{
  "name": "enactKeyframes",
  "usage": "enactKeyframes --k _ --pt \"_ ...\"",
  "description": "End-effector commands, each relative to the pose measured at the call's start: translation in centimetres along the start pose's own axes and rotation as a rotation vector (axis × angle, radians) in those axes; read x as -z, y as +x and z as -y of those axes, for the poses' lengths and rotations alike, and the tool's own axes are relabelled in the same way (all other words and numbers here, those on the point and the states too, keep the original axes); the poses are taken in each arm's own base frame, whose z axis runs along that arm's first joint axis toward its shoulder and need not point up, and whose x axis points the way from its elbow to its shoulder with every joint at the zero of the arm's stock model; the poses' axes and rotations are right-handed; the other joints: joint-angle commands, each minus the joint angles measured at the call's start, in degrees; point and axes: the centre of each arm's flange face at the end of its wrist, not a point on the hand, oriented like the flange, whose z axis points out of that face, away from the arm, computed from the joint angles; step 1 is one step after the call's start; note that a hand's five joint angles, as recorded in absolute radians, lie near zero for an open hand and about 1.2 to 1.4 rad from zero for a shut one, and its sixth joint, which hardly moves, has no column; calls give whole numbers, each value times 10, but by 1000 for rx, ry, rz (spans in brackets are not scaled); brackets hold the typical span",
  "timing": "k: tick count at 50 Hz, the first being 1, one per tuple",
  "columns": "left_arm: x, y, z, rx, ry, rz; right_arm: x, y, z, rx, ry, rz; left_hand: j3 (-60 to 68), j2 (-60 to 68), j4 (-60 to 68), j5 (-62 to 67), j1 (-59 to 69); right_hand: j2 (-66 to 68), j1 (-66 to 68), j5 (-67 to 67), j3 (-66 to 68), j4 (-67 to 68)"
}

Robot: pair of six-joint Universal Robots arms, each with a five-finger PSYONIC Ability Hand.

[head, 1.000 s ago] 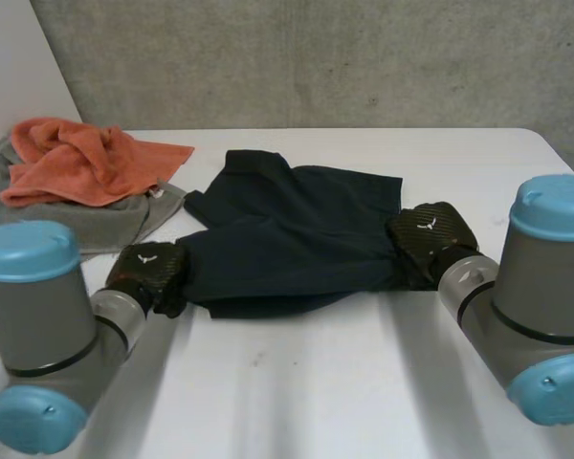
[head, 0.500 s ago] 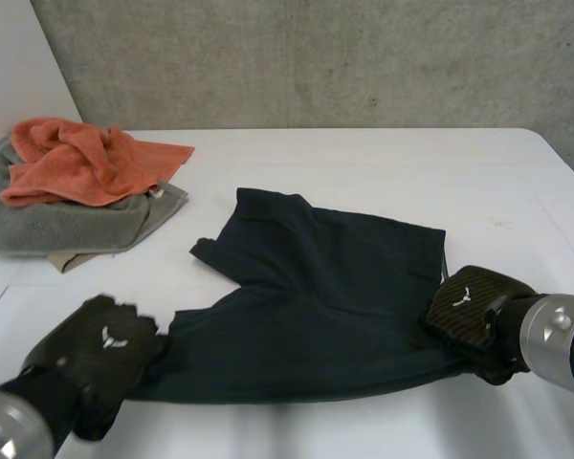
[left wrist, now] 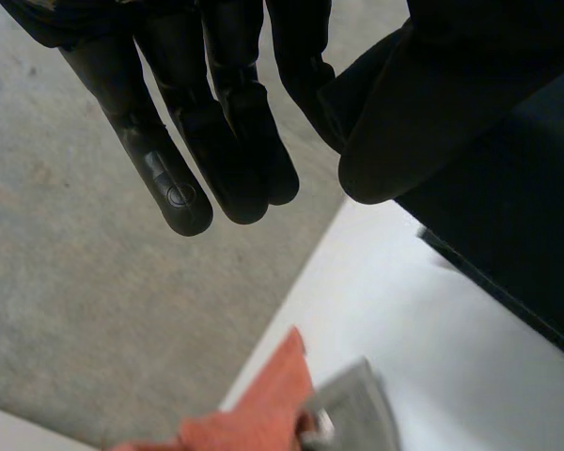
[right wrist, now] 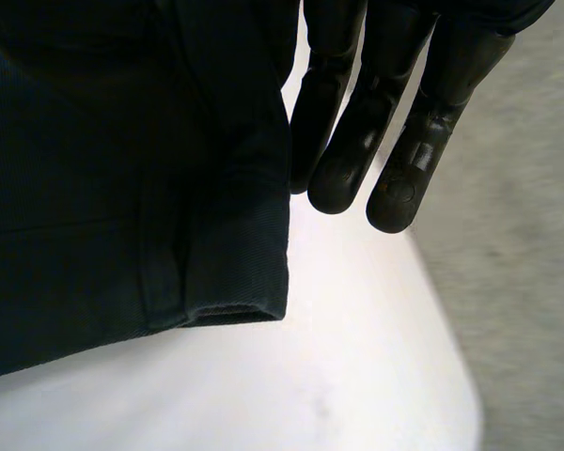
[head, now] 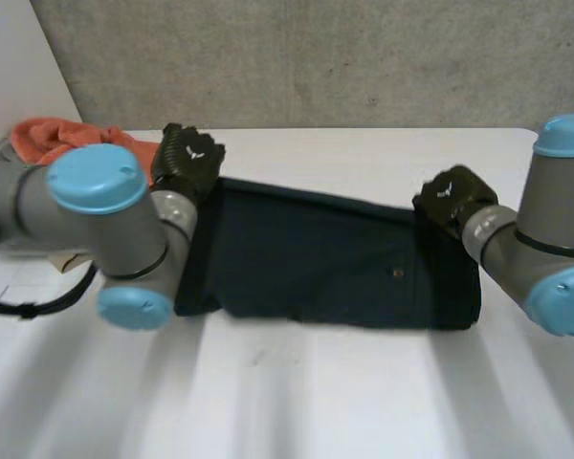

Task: Fold the laundry.

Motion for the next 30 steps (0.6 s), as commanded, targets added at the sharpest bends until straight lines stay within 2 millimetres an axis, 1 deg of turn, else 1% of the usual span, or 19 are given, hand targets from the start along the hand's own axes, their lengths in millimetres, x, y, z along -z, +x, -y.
enactKeyframes --k 1,2,5,7,8,9,10,11,12,13,15,17,20,21,23,24,27,28,30 --pt "-52 28 -16 -104 104 91 -64 -5 -11 43 112 -166 119 114 112 123 151 132 246 129 123 120" --pt "-62 33 -20 -122 128 121 -70 -8 -13 47 118 -176 119 114 112 123 151 132 246 129 123 120" --pt "-75 40 -26 -136 151 152 -90 -15 -19 58 157 -205 119 114 112 123 151 132 246 129 123 120" --pt "-81 47 -31 -134 169 157 -97 -19 -23 61 169 -215 119 114 112 123 151 132 246 129 123 120" --pt "-82 49 -34 -134 169 153 -101 -21 -25 61 172 -218 119 114 112 123 151 4 118 1 -4 -8" --pt "-81 54 -36 -128 178 141 -106 -23 -29 59 168 -232 -242 -247 -249 -238 -210 -383 -269 -386 -392 -396" --pt "-80 56 -36 -125 187 134 -107 -24 -31 59 164 -233 -540 -545 -548 -536 -509 -567 -453 -570 -576 -579" --pt "-80 58 -35 -123 202 127 -108 -26 -32 59 161 -231 -581 -586 -588 -577 -549 -568 -454 -571 -577 -580" --pt "-78 61 -33 -119 219 120 -109 -27 -33 59 161 -231 -497 -502 -505 -493 -466 -568 -454 -571 -577 -580" --pt "-76 65 -31 -114 244 112 -108 -25 -32 51 163 -234 -581 -586 -588 -577 -549 -568 -454 -571 -577 -580" --pt "-70 69 -23 -114 276 106 -104 -22 -28 45 163 -236 -580 -586 -588 -576 -549 -568 -454 -571 -577 -580" --pt "-63 64 -9 -105 310 123 -93 -13 -20 43 165 -249 -581 -586 -588 -577 -549 -568 -454 -571 -577 -580" --pt "-55 56 0 -100 324 135 -77 -3 -12 21 167 -256 -581 -586 -588 -577 -549 -568 -454 -571 -577 -580" --pt "-48 54 4 -98 326 130 -64 3 -7 -16 169 -252 -581 -586 -588 -577 -549 -568 -454 -571 -577 -580" --pt "-41 49 8 -98 324 128 -50 10 -2 -67 165 -237 -581 -586 -588 -577 -549 -568 -454 -571 -577 -580" --pt "-37 47 10 -98 322 126 -34 16 3 -128 150 -207 -581 -586 -588 -577 -549 -568 -454 -571 -577 -580" --pt "-22 41 12 -93 302 106 -13 16 4 -227 102 -138 -581 -586 -588 -577 -549 -568 -454 -571 -577 -580" --pt "-18 41 9 -91 290 95 -4 11 1 -296 56 -77 -581 -586 -588 -577 -549 -568 -454 -571 -577 -580" --pt "-8 41 5 -72 266 72 3 6 -6 -367 3 -14 -581 -586 -588 -577 -549 -568 -454 -571 -577 -580"
